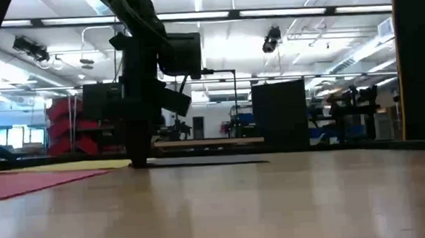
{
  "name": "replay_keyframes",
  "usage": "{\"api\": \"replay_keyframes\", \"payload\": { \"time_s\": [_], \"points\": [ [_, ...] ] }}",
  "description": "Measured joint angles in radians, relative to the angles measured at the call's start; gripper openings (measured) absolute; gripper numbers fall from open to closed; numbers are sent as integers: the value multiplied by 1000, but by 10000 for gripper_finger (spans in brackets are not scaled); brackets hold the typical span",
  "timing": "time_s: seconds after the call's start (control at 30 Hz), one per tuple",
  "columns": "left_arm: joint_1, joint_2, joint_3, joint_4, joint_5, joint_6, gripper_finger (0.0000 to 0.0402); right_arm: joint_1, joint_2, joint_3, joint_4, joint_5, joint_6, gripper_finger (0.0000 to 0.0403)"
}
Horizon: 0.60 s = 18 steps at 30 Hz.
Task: Organize paper
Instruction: Put the black paper to the top right of the table
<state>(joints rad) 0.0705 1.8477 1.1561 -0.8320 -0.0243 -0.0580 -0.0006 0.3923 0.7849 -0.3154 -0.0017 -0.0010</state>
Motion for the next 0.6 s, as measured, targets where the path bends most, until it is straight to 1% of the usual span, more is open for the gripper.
{"api": "replay_keyframes", "payload": {
  "time_s": [0.1, 0.2, 0.33, 0.4, 0.5, 0.6],
  "points": [
    [0, 0, 0, -1, 11, -3, 101, 0, 0, 0, 30, 0, 0, 2],
    [0, 0, 0, -4, 54, -4, 101, 0, 0, 0, 91, 0, 0, 2],
    [-2, 0, 0, -5, 97, -7, 101, 0, 9, 0, 227, 0, 0, 2],
    [-2, 0, 0, -5, 102, -7, 101, 0, 29, -6, 260, 2, 0, 2],
    [-4, 1, 11, -8, 107, -12, 101, 0, 104, -37, 249, 6, -2, 2],
    [-10, 2, 35, -8, 115, -17, 101, 0, 225, -64, 217, 10, -18, 2]
  ]
}}
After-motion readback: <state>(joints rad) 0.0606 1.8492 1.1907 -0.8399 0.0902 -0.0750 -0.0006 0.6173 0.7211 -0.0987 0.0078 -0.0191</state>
